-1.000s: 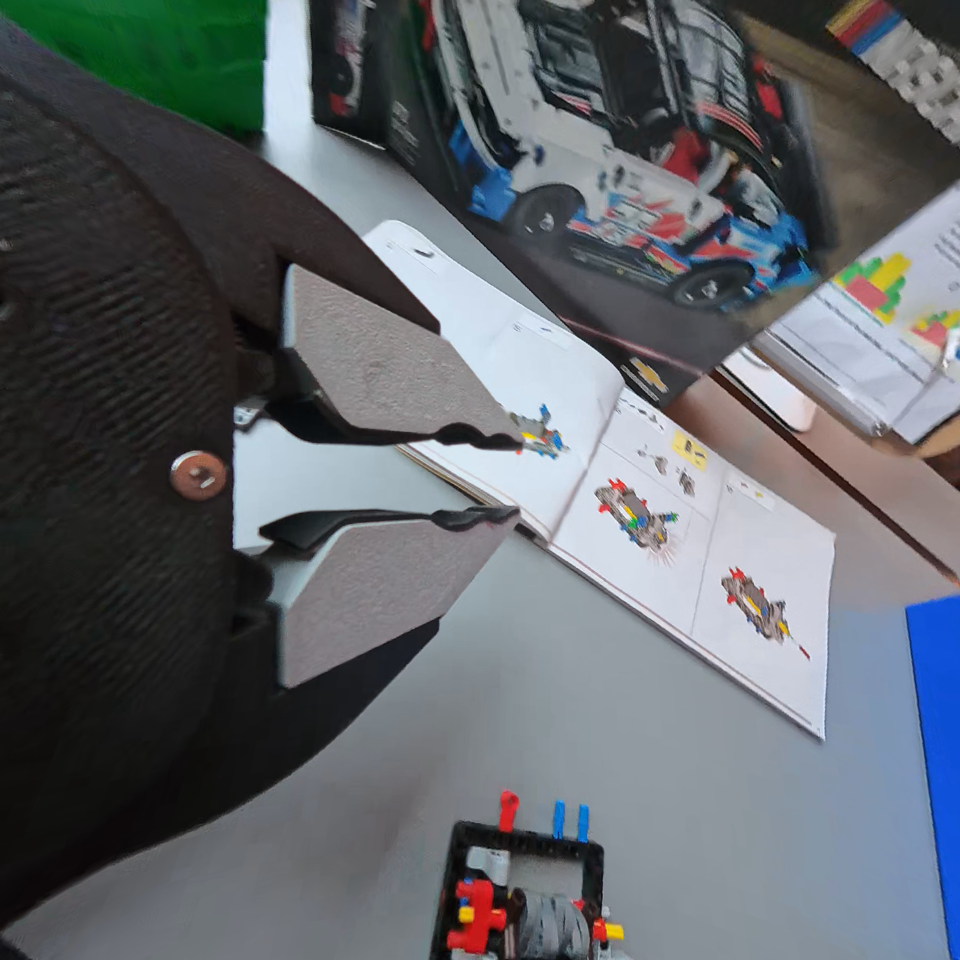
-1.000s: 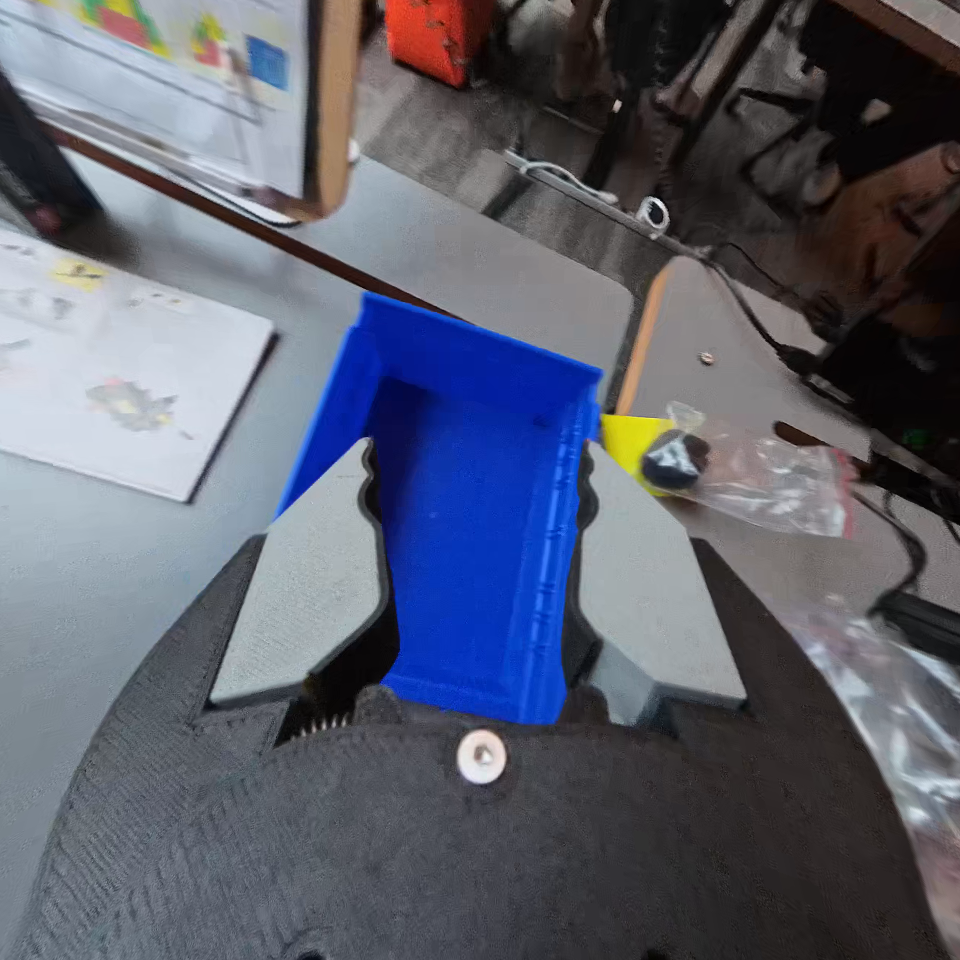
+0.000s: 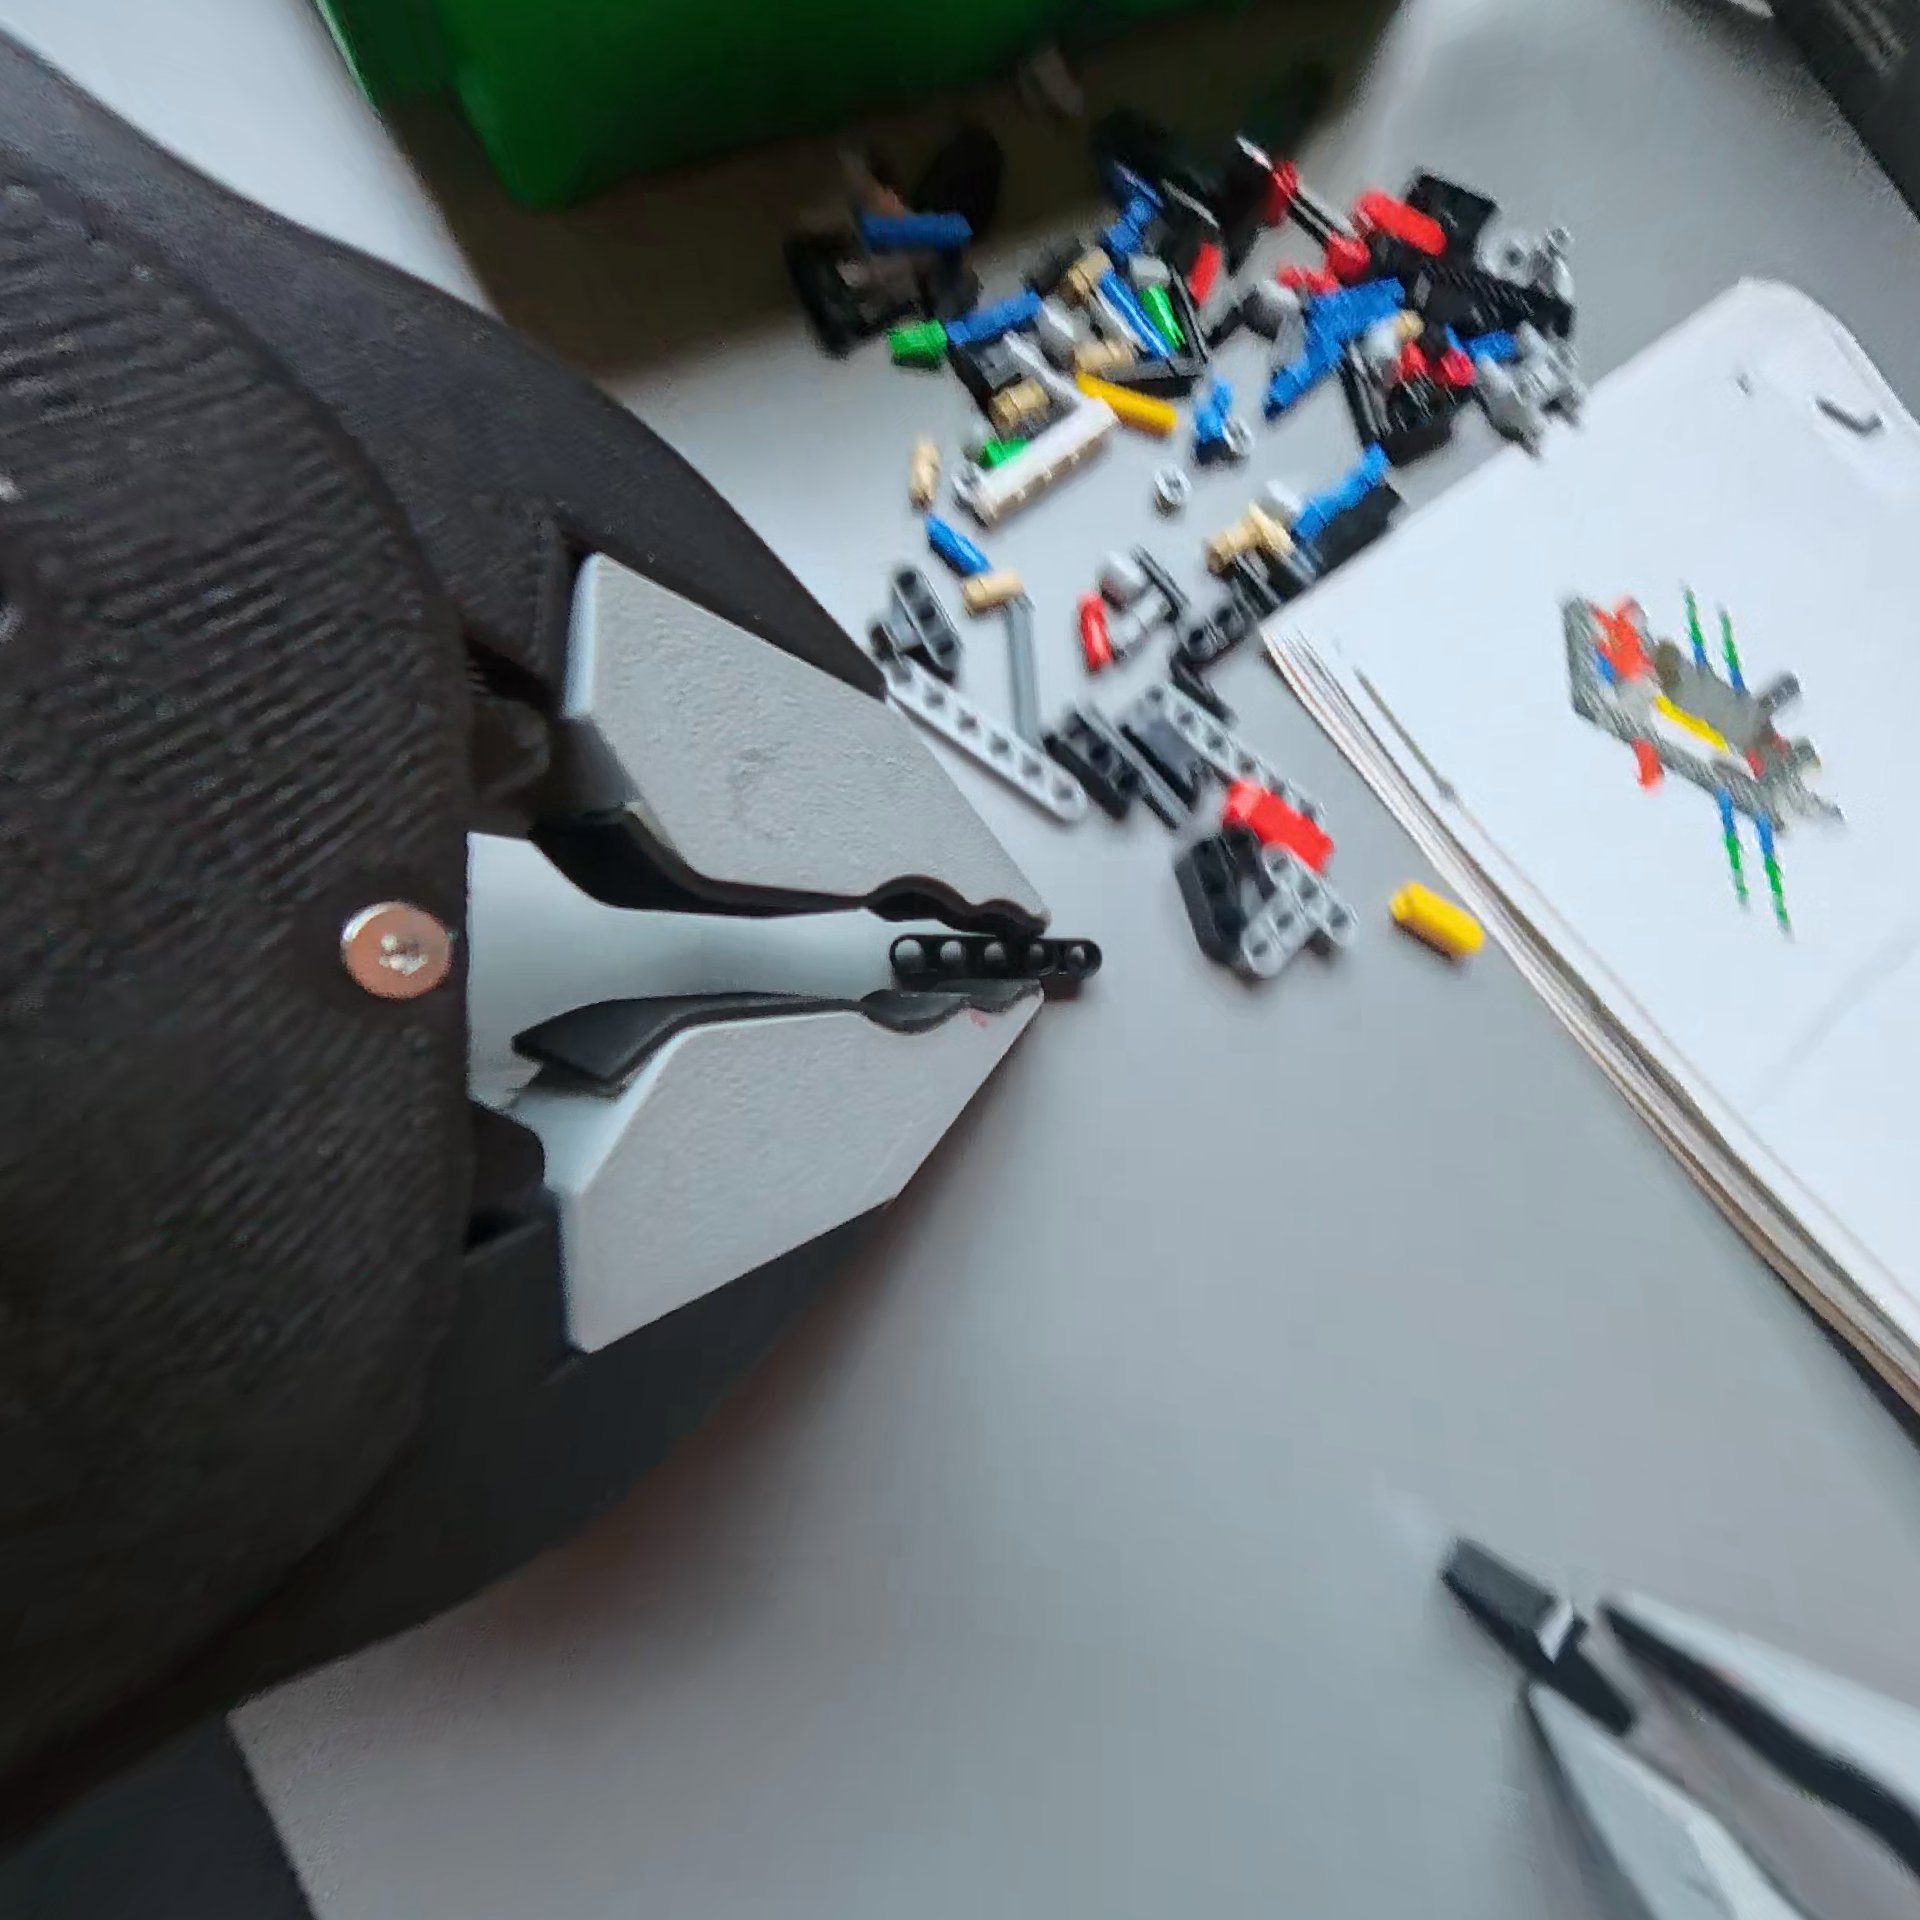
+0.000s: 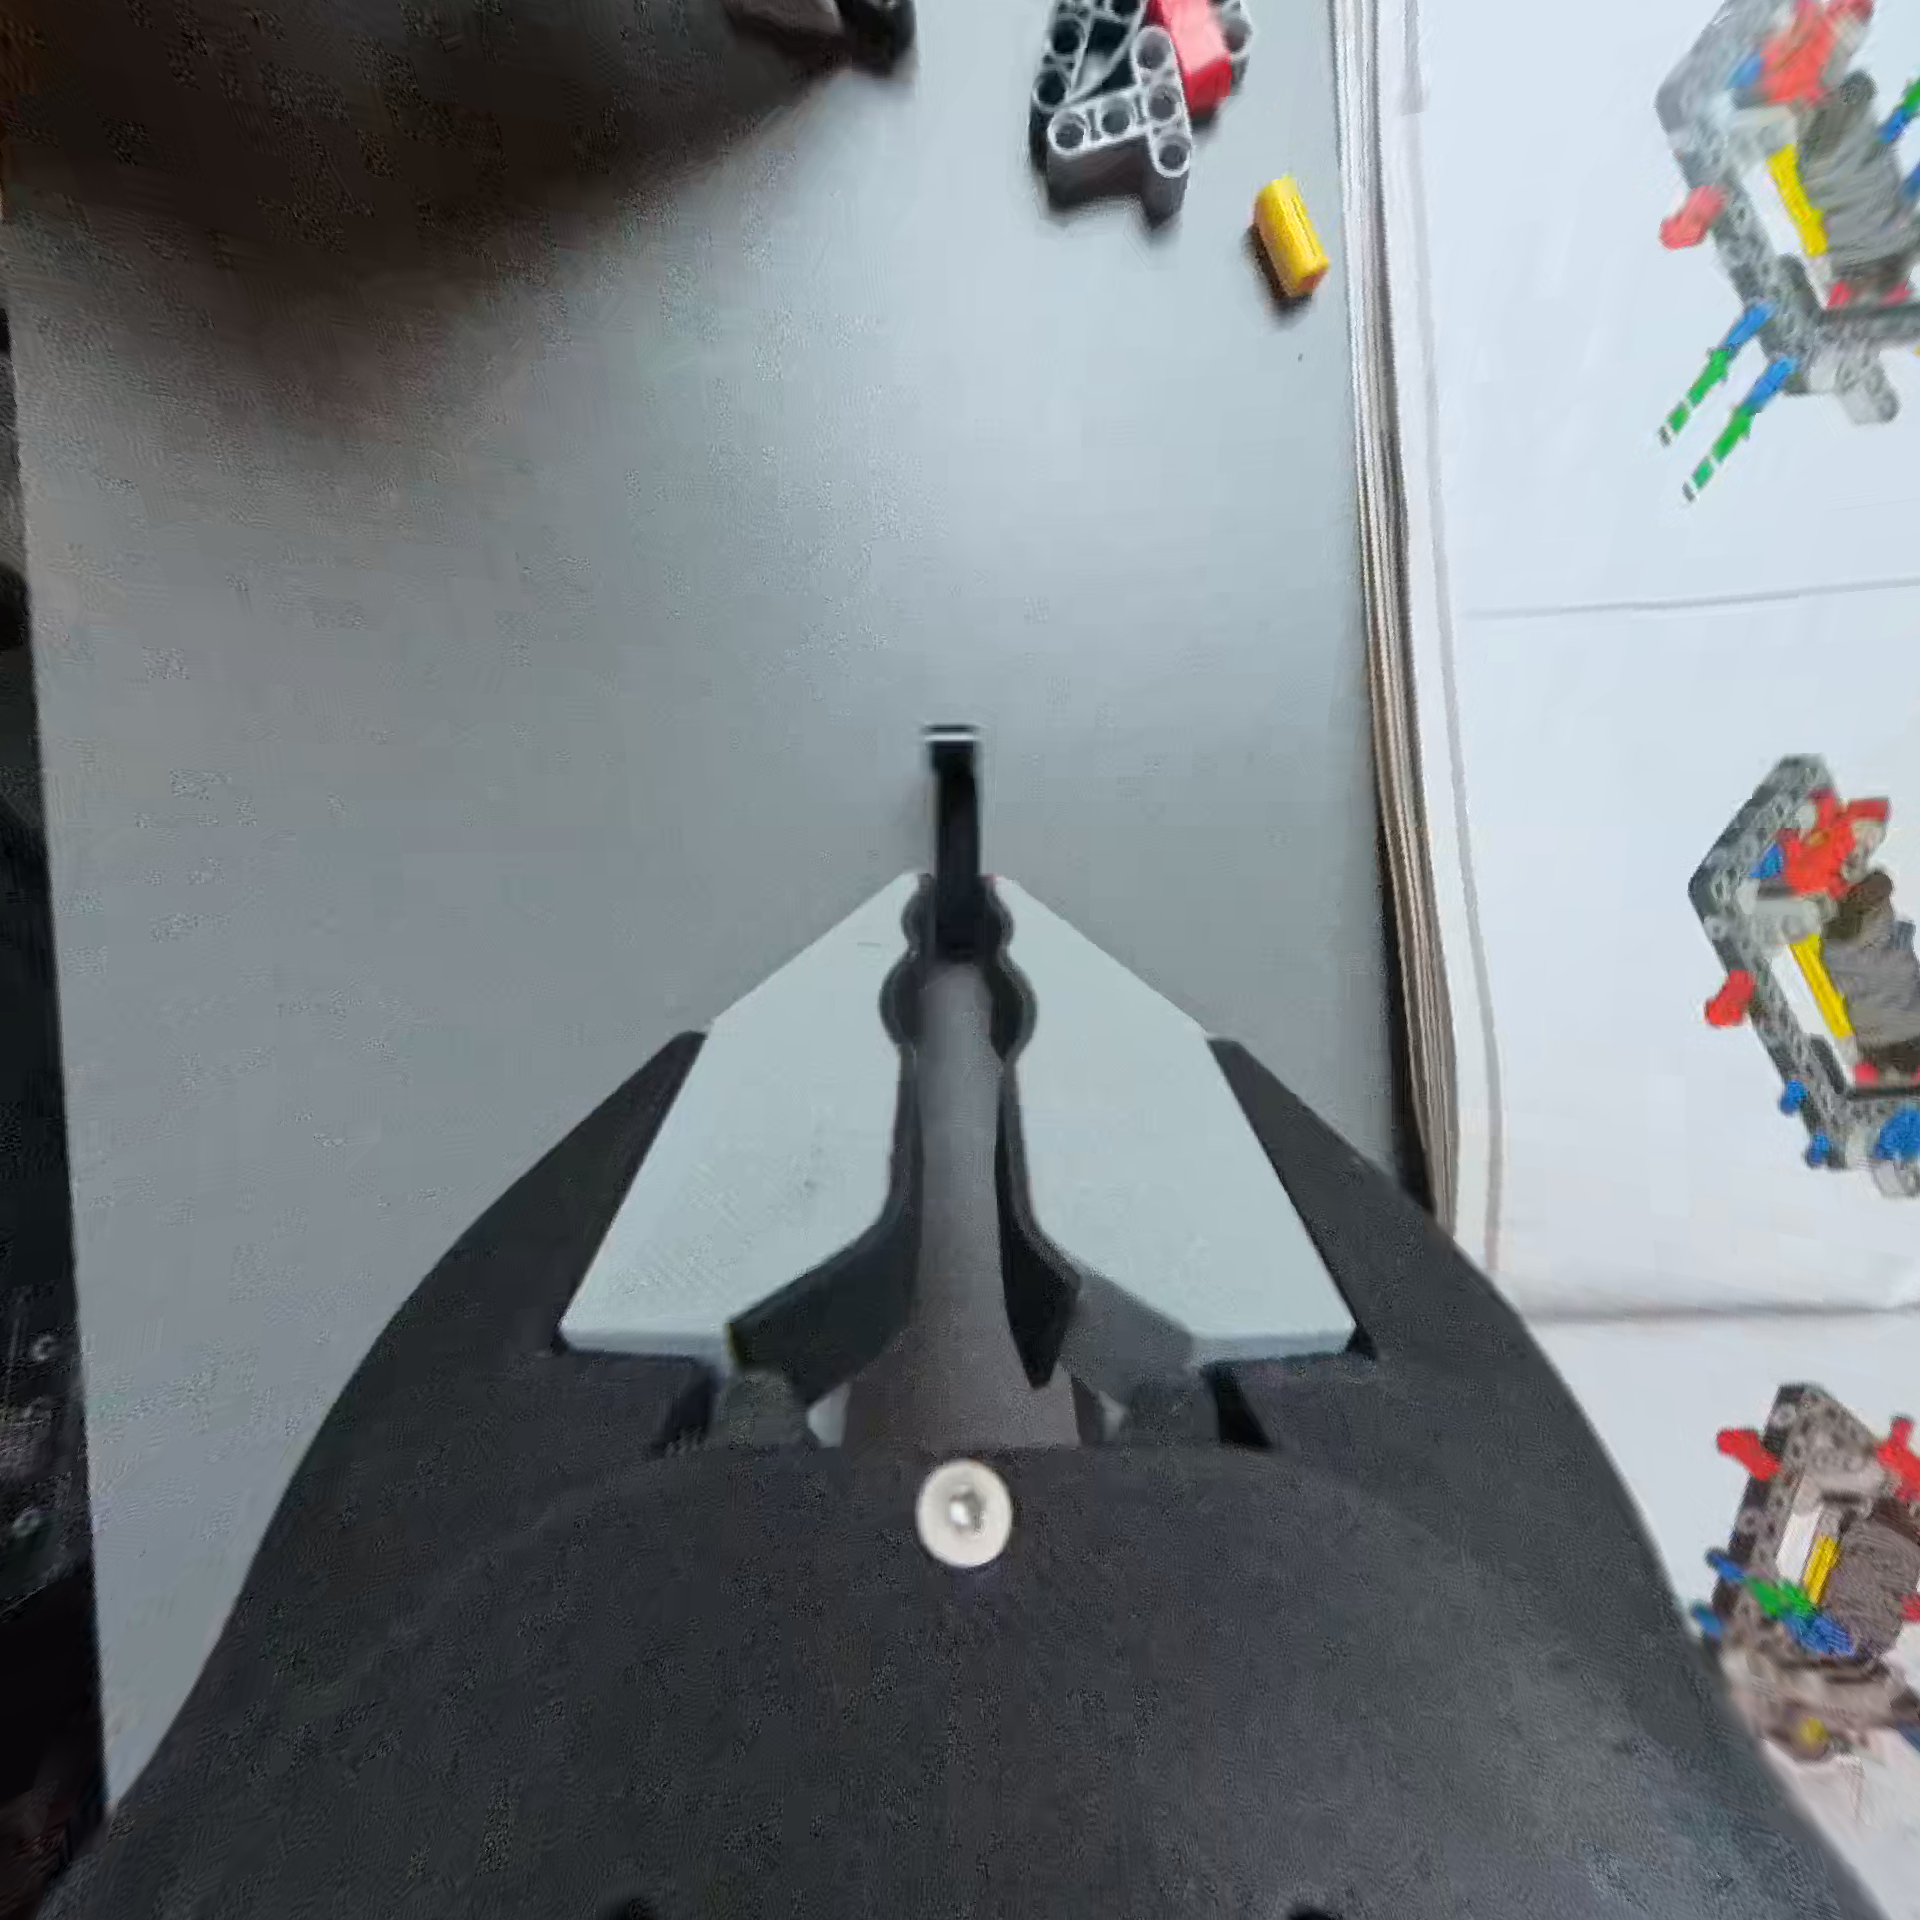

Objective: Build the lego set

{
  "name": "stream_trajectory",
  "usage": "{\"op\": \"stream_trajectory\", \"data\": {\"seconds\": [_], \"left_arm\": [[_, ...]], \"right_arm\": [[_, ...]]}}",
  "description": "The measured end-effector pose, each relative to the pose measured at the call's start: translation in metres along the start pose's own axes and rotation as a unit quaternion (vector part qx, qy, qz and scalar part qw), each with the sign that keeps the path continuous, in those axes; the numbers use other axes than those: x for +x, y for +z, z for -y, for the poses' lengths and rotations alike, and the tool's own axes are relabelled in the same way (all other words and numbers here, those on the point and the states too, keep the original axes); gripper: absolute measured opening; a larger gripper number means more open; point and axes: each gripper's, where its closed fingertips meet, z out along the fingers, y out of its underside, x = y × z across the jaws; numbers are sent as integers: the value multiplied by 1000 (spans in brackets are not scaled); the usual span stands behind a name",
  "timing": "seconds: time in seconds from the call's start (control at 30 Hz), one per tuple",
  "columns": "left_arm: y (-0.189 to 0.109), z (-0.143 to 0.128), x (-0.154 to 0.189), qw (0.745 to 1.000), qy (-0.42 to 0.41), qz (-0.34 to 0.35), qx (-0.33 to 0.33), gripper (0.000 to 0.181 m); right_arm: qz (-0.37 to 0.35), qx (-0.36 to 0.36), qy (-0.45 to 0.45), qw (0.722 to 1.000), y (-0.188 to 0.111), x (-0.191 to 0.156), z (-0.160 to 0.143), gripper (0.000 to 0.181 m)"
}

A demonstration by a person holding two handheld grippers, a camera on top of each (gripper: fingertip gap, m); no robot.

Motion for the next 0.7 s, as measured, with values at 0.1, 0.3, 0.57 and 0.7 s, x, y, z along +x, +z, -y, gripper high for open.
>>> {"op": "stream_trajectory", "data": {"seconds": [0.1,0.3,0.57,0.7], "left_arm": [[-12,-12,-37,999,-32,33,2,17],[-60,-9,-70,992,-74,82,55,32],[-59,16,13,993,-44,-28,106,39],[-42,41,101,981,28,-156,109,33]], "right_arm": [[25,-8,-22,999,19,-1,32,4],[20,-6,-38,999,65,9,122,5],[37,89,-15,995,-70,-3,69,37],[9,153,46,987,-132,-8,-31,35]]}}
